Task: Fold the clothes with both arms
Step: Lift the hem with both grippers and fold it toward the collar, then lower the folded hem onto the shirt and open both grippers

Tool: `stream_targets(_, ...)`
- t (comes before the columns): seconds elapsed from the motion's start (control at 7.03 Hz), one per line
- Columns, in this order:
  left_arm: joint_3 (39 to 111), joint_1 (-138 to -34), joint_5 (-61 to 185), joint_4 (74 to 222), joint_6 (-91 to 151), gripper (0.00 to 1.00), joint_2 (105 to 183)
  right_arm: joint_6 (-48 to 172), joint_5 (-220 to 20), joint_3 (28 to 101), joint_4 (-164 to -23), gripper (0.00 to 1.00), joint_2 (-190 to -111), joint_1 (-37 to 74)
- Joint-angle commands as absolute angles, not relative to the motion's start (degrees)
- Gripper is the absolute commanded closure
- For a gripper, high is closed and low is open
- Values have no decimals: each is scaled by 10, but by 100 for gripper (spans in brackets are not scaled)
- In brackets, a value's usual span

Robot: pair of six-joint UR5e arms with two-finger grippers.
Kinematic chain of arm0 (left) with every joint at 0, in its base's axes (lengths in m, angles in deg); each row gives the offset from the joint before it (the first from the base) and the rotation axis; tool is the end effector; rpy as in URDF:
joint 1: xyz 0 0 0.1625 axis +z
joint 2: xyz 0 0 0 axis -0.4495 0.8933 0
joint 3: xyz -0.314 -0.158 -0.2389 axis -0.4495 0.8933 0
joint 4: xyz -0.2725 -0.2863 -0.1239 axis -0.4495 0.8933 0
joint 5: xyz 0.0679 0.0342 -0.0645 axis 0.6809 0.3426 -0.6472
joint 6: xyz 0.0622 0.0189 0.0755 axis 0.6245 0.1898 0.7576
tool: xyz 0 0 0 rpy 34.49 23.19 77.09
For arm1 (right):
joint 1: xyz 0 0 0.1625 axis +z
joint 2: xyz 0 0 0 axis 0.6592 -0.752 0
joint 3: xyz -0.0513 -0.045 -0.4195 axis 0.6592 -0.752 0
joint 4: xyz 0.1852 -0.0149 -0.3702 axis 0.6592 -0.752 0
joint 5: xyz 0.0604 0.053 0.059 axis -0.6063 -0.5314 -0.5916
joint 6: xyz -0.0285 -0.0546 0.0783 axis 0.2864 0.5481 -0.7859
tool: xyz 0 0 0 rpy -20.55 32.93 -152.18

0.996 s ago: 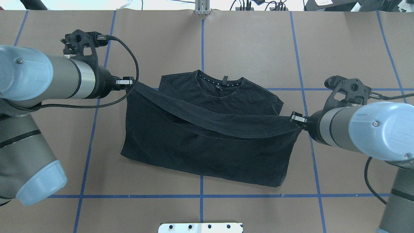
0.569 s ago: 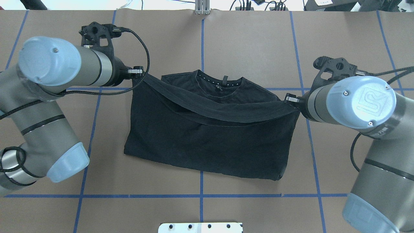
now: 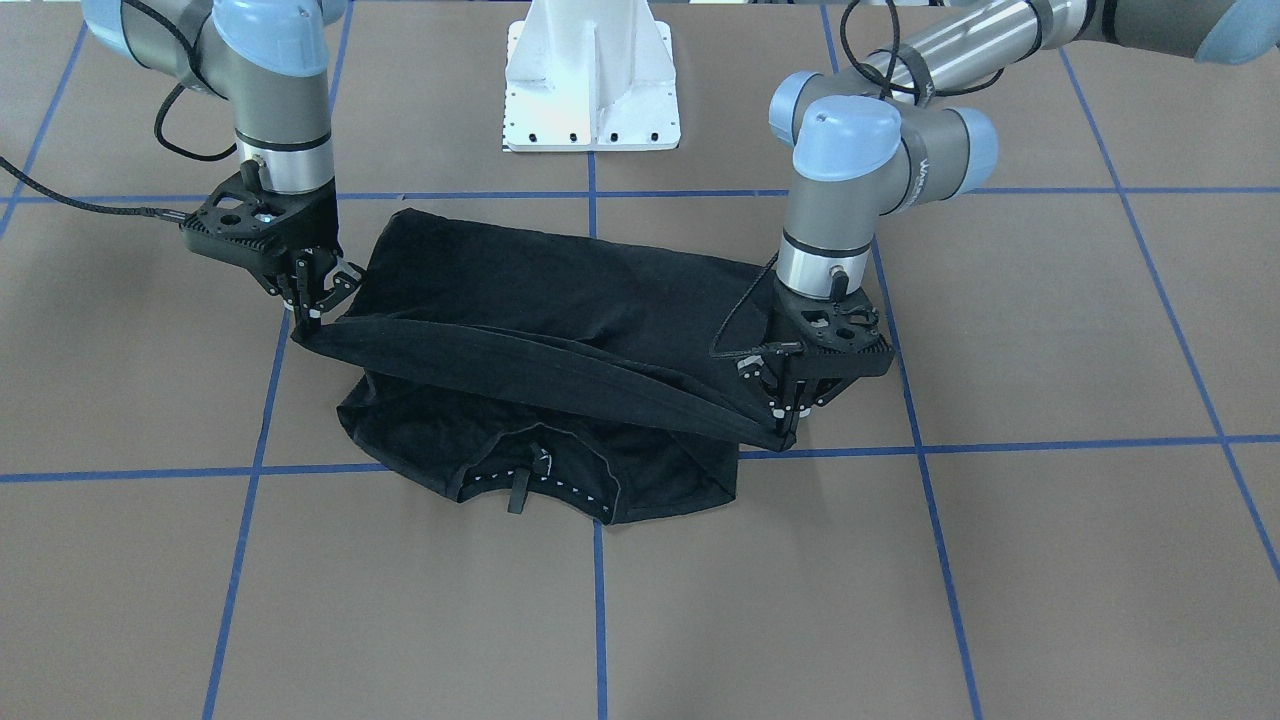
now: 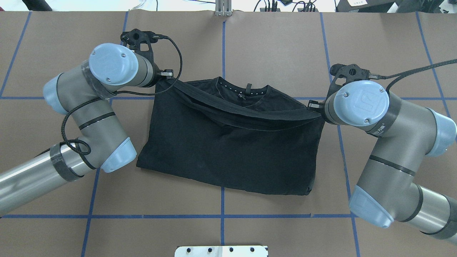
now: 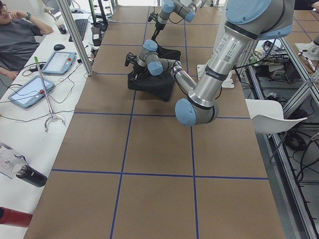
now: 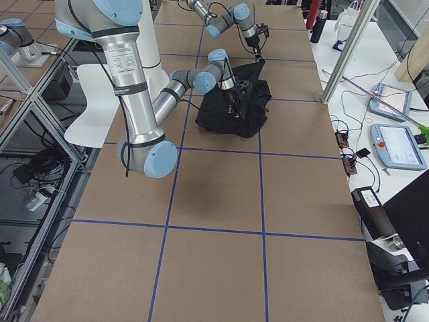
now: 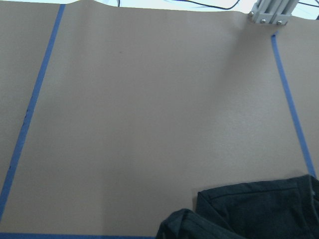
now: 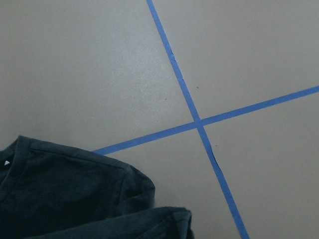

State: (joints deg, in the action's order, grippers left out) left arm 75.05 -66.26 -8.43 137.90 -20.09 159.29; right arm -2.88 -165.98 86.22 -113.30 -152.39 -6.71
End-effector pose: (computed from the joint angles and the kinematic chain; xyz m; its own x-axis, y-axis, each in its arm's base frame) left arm 0.4584 -0.5467 0.2616 0.6866 -0.0121 -0.7270 0.3546 0.8784 0.3203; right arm -0.3846 -0.4287 0.3179 0.7387 0.3259 0.5900 -0.4707 0.8760 0.1054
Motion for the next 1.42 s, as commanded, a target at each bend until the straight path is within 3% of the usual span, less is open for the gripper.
stream_targets(0.0,716,-663,-84,1382,-178,100,1621,-23,-1660,838,-1124,100,-1524,-63)
stream_targets(0.28,706,-667,-83,1382,-174,100,1624,-6,-1660,821,-1124,100,-1516,-47)
stream_targets(0.71,606,-664,-84,1479,-174,100,1634,-5,-1660,779,-1123,100,-1515,-48)
stream_targets(1.0,601,-663,-84,1493,-175,97,1637,-5,-1660,775,-1123,100,-1501,-49)
stream_targets(1.14,604,-664,-85,1503,-151,1,1634,-2,-1660,774,-1123,1,-1492,-49)
stream_targets(1.28,629,-670,-91,1523,-92,0,1629,26,-1666,777,-1124,0,-1477,-44)
